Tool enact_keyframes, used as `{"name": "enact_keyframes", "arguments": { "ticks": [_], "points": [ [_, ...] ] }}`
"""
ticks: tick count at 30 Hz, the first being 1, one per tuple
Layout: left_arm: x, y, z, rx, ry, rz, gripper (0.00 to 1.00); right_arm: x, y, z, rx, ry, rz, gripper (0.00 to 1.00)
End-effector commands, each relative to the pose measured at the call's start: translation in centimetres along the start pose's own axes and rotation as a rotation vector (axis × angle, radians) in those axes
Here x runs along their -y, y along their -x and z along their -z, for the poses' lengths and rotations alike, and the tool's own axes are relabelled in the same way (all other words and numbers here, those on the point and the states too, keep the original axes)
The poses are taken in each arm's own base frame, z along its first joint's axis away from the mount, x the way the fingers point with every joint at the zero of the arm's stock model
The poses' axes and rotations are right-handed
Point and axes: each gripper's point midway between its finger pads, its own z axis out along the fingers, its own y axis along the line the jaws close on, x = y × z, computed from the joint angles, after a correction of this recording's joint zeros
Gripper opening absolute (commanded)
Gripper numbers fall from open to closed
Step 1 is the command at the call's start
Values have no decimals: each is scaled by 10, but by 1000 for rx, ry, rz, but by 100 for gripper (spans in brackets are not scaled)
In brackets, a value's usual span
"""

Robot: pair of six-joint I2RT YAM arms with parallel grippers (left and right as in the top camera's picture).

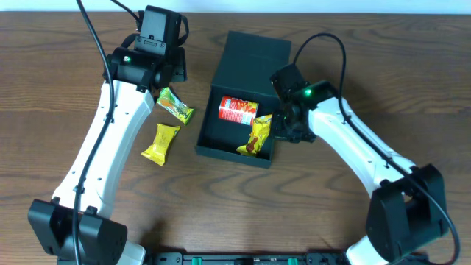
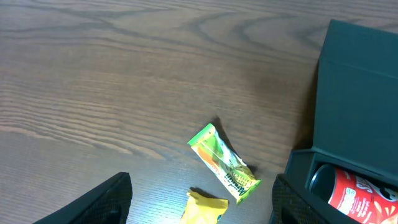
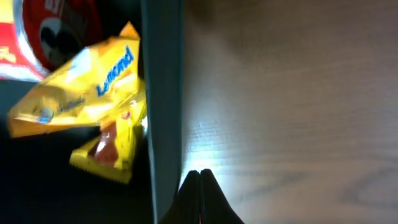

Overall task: Pack container
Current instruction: 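Press the packets down inside the box with the right gripper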

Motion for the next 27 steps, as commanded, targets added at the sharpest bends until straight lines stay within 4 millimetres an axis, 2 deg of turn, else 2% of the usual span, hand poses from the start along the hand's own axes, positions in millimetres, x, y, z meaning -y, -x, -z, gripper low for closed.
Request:
{"name": "enact_keyframes", "arguments": {
  "ticks": [1,3,6,14,21,27],
  "points": [
    [-4,3,-1,6,15,-18,73,-16,15,28,24,62,9,1],
    [-4,3,-1,6,16,-18,73,-28,16,42,11,116,12,1],
    [-4,3,-1,7,15,-18,74,-39,14,43,2,165,21,1],
    [-8,8,-1,29,36,-12,74,-49,-3,-6,-11,196,2,2],
    [-5,17,0,65,27,1,75,-45,-13,-32,-67,150,-20,2],
    [-5,17,0,66,28,-37,75,-67,-16,-60,-94,183,-7,1]
  ]
}}
